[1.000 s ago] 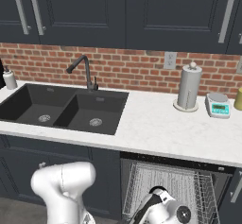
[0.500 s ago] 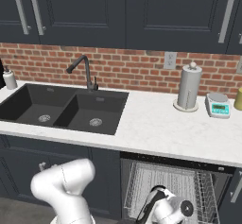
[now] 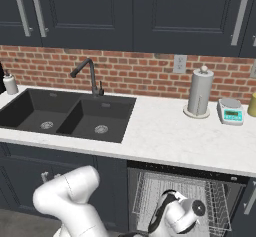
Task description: Pick up the cup and bowl from the counter, place them in the dishwasher, and close the dishwasher door.
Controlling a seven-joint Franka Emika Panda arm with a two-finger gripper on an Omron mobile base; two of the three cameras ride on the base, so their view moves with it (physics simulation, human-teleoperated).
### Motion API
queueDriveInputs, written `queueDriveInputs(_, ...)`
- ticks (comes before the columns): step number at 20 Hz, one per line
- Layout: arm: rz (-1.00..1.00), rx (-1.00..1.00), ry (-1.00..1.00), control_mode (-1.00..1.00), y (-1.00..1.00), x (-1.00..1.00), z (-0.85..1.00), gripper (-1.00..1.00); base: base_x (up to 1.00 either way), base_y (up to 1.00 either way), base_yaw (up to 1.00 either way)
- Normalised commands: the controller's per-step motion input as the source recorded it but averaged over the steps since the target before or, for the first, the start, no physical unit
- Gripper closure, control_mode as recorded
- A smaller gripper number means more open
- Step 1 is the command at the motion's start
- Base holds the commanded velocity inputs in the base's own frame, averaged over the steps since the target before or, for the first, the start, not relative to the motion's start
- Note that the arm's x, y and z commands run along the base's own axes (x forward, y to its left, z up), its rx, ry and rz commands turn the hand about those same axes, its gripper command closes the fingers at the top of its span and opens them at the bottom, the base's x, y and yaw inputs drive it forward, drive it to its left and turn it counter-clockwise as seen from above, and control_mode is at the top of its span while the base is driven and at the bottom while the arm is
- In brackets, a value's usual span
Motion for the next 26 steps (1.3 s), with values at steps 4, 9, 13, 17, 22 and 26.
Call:
queueDriveInputs(4, 0.0, 0.0, 0.0, -1.0, -0.24, 0.34, 0.0, -1.0, 0.0, 0.0, 0.0)
queueDriveInputs(9, 0.0, 0.0, 0.0, -1.0, -0.34, 0.32, 0.0, -1.0, 0.0, 0.0, 0.0)
queueDriveInputs(13, 0.0, 0.02, 0.0, -1.0, -0.42, 0.06, 0.0, -1.0, 0.0, 0.0, 0.0)
queueDriveInputs(17, 0.0, 0.05, -0.1, -1.0, -0.37, -0.72, 0.08, -1.0, 0.0, 0.0, 0.0)
queueDriveInputs(22, 0.0, 0.0, -0.25, -1.0, -0.08, -1.0, 0.01, -1.0, 0.0, 0.0, 0.0)
queueDriveInputs(26, 0.08, -0.03, -0.11, -1.0, 0.0, -1.0, 0.3, -1.0, 0.0, 0.0, 0.0)
